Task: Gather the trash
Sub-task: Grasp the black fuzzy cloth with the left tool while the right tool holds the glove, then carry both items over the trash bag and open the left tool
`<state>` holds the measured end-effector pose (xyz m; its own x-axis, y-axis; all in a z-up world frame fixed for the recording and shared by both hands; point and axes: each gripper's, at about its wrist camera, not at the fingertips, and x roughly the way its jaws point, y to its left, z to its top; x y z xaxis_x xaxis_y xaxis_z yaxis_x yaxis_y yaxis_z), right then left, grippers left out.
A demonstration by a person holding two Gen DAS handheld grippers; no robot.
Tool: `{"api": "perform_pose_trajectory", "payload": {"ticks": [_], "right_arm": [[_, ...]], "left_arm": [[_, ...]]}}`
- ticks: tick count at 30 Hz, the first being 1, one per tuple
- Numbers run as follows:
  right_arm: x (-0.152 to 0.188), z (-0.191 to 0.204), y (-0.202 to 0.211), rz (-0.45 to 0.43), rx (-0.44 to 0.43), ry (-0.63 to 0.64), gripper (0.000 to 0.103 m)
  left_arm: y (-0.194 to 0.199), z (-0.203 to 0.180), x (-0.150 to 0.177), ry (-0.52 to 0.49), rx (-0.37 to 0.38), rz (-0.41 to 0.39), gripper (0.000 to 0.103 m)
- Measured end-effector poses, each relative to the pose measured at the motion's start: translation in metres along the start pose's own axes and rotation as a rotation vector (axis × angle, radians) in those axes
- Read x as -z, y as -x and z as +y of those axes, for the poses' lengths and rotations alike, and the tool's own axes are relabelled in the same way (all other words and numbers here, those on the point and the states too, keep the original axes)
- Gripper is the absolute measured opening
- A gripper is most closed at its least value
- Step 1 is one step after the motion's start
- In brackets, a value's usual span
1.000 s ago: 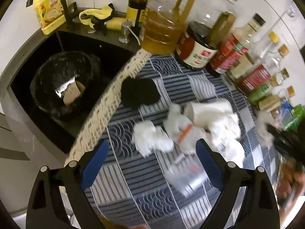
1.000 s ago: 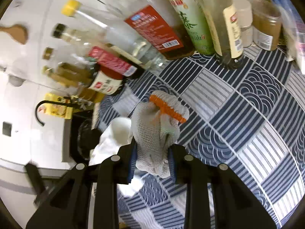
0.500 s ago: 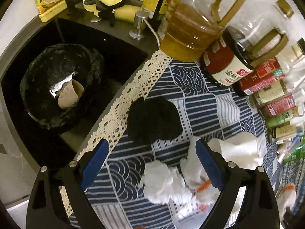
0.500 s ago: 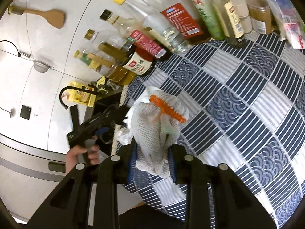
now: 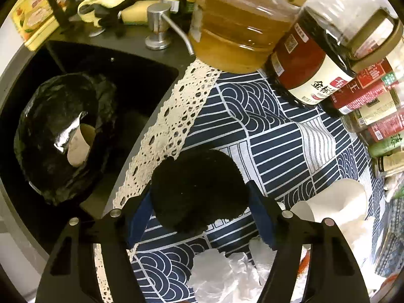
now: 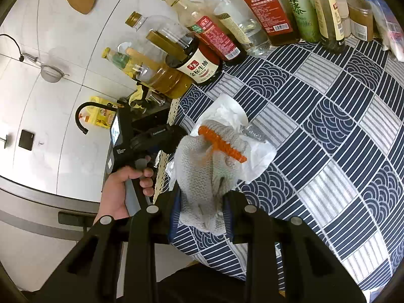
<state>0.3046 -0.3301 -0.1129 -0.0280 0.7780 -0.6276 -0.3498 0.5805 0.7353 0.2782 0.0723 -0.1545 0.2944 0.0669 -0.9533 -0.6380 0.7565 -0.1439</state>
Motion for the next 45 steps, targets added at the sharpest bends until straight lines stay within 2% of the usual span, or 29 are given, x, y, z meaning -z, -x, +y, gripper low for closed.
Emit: {"api": "perform_pose_trajectory", "payload": {"ticks": [9,13,20,24,30,45], "right_arm": [[0.011,0.03,-0.016,-0.03,0.045,0.005,0.03],[0.013,0.044,-0.03,-0.024,0.055,-0.002,0.03],[0.015,0.074,-0.064,0.005,0.071,0.008,0.03],[0.016,0.093,-0.086,0.029,0.079,0.021,0.03],[0.017,0.131,-0.124,0.072,0.082,0.058,0.03],[0.015,0.236,-0.237,0.171,0.047,0.16,0.03]], "left_arm": [[0.007,0.013,0.004,-0.045,0.096,-0.003,0.066],[0.021,0.026,0.01,-0.065,0.136,-0.009,0.066],[0.055,0.058,0.006,-0.106,0.162,-0.059,0.066],[0.073,0.083,0.004,-0.115,0.171,-0.085,0.066],[0.091,0.128,0.002,-0.074,0.213,-0.095,0.066],[0.112,0.262,-0.007,0.016,0.196,-0.133,0.066]]}}
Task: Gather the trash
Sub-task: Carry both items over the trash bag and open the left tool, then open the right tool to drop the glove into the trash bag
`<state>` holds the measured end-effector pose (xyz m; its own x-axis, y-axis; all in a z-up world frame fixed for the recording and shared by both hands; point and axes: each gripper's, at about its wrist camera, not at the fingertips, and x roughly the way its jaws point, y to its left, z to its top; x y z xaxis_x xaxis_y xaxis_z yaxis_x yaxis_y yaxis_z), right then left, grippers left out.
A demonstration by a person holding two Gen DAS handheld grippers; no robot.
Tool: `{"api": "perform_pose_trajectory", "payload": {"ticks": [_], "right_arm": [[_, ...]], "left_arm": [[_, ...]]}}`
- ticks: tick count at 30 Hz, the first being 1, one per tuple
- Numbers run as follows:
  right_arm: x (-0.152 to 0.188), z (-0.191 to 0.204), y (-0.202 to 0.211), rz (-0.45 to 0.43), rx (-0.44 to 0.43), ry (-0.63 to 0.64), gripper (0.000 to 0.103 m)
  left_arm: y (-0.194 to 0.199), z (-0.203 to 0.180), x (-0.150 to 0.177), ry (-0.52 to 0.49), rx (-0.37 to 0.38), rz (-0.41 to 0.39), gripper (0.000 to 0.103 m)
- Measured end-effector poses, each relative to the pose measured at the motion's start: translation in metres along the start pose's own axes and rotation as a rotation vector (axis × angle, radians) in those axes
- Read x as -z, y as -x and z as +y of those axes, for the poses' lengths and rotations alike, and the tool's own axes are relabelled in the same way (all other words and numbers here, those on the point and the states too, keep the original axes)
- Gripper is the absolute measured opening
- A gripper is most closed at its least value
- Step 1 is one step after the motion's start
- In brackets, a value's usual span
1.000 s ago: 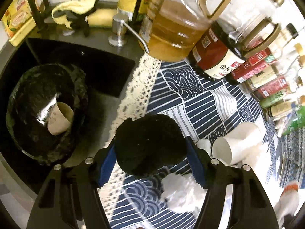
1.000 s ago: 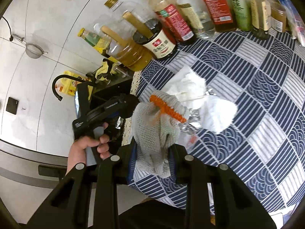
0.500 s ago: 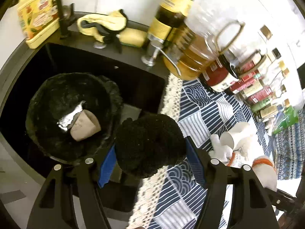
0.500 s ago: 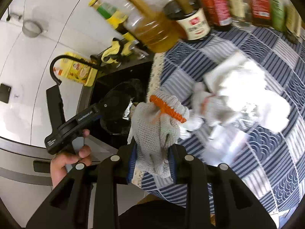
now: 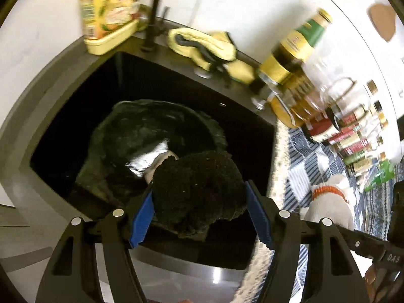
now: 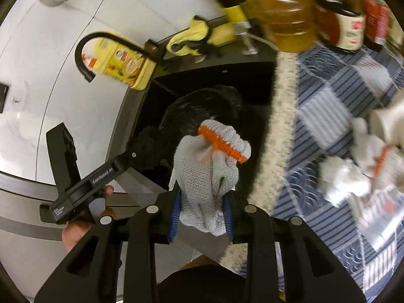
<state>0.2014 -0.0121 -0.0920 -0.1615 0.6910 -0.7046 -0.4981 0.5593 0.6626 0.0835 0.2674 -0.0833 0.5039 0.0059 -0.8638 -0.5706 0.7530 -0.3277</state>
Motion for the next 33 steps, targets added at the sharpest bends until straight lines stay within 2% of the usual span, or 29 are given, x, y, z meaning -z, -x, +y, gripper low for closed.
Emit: {"api": "perform_pose_trajectory", "payload": {"ticks": [8,14,23,30,33], "right_arm": [[-0.022,0.043,-0.052,0.034,0.003,0.033,0.03],[-0.041,0.057,-0.092,0.058,0.014,0.028,0.03],[-0.072,0.066,-0.136,0.108,0.064,0.006,0.032],[-0.095,0.056,-0.159,0.145,0.103,-0.01,0.034],[-0.103,0.051,-0.166,0.151,0.113,-0.019,0.037]], "left_arm": [[0.014,0.065,-0.021,0.05,-0.017,-0.011,0.066],[0.013,0.091,-0.038,0.057,-0.013,-0.003,0.066],[-0.005,0.107,-0.063,0.049,0.021,0.029,0.066],[-0.034,0.108,-0.073,0.055,0.045,0.078,0.066],[-0.045,0.107,-0.078,0.063,0.044,0.099,0.068]]}}
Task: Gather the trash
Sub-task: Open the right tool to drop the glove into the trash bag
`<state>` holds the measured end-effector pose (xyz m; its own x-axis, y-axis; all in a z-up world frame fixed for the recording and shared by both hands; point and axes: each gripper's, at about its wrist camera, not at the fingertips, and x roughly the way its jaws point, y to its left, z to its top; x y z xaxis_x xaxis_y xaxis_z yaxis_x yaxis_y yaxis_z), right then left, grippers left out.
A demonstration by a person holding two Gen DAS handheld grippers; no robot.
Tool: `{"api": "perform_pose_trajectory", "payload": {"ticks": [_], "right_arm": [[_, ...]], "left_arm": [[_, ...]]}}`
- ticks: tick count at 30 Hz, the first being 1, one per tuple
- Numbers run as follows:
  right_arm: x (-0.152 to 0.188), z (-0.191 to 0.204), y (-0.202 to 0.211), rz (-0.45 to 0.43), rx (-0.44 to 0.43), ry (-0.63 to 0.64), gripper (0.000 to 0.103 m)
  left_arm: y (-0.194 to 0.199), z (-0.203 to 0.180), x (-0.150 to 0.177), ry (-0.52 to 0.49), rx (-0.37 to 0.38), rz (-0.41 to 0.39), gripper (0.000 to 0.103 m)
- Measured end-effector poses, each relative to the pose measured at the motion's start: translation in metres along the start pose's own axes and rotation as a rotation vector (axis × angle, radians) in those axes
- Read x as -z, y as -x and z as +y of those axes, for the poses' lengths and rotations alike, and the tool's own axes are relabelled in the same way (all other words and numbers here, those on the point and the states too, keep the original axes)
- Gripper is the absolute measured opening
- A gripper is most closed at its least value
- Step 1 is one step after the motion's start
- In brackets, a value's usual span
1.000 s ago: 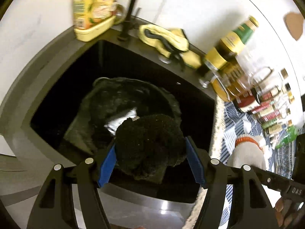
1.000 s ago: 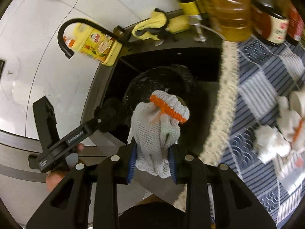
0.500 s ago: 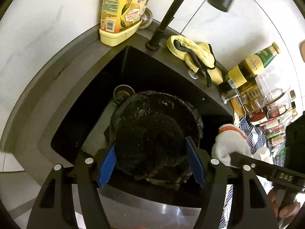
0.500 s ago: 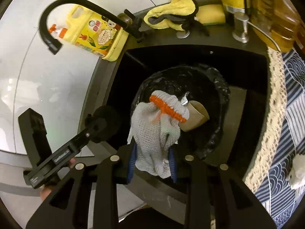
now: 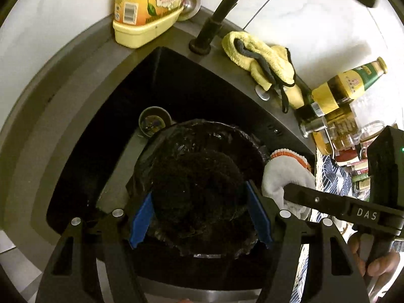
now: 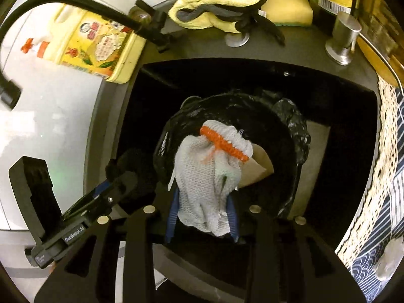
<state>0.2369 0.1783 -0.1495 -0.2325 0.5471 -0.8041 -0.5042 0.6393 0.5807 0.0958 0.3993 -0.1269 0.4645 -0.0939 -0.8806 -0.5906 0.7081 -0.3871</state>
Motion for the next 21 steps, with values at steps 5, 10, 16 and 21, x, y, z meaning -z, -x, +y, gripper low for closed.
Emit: {"api": "perform_pose_trajectory", "payload": {"ticks": [5,10,16,21], "right_arm": [[-0.009,-0.009,-0.007,0.014,-0.01,-0.038,0.055],[-0.01,-0.016,-0.006,0.017,-0.026,-0.071,0.062],[-0.006,-0.016,0.005,-0.009,-0.023,-0.08,0.061],[0.005,-0.012,0.018,-0.039,-0.022,-0.071,0.061]], "left_arm": [[-0.011,-0.005,-0.007,-0.015,-0.021,0.035,0.077],[-0.015,-0.004,-0.009,-0.02,-0.043,0.043,0.078],[-0.012,-0.005,-0.006,-0.028,-0.046,0.04,0.078],[-0.002,-0.01,0.002,-0.047,-0.042,0.024,0.078]]}}
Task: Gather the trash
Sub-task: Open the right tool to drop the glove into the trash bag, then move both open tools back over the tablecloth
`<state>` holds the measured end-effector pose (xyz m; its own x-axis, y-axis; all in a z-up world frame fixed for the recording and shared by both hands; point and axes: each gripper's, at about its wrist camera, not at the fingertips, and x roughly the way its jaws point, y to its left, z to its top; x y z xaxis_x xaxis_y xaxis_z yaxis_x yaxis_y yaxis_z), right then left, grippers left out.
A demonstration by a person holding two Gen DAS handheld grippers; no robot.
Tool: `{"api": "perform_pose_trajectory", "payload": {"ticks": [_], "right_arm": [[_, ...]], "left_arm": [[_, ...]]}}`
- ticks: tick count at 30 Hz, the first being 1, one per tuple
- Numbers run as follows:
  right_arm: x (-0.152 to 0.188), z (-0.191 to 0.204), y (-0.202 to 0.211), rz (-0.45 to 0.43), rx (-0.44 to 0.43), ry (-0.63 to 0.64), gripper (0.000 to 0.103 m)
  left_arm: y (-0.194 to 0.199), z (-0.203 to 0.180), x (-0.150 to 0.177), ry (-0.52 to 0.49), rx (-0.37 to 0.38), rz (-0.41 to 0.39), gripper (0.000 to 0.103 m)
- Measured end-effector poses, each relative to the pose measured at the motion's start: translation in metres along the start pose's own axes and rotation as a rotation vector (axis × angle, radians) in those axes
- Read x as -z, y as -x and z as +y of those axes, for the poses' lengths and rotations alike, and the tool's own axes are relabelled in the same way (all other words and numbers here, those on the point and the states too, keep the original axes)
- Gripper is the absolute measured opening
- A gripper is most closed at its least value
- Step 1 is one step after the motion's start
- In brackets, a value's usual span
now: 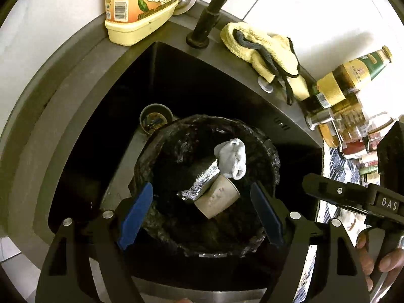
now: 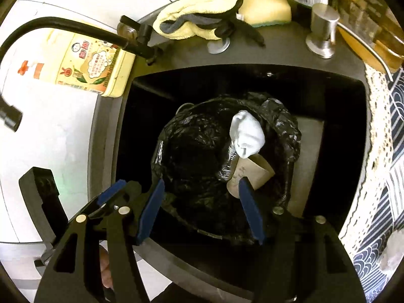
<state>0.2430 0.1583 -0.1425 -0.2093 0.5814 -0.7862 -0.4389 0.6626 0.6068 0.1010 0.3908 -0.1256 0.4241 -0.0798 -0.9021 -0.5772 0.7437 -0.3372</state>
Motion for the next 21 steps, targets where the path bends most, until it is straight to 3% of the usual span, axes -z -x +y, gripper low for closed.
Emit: {"api": "perform_pose_trajectory", "payload": {"ticks": [13,21], "right_arm": [[0.043,-0.009,0.048,-0.067,0.008,0.024,0.062],[0.061,-0.047,0.088,-0.127,0.059,0.006,0.066]], "left_arm": [[0.032,-0.016,0.035,-0.042,-0.016,-0.033,0.078],[0.036,-0.048,0.051,-0.087,-0.006,-0.038,0.078]]}}
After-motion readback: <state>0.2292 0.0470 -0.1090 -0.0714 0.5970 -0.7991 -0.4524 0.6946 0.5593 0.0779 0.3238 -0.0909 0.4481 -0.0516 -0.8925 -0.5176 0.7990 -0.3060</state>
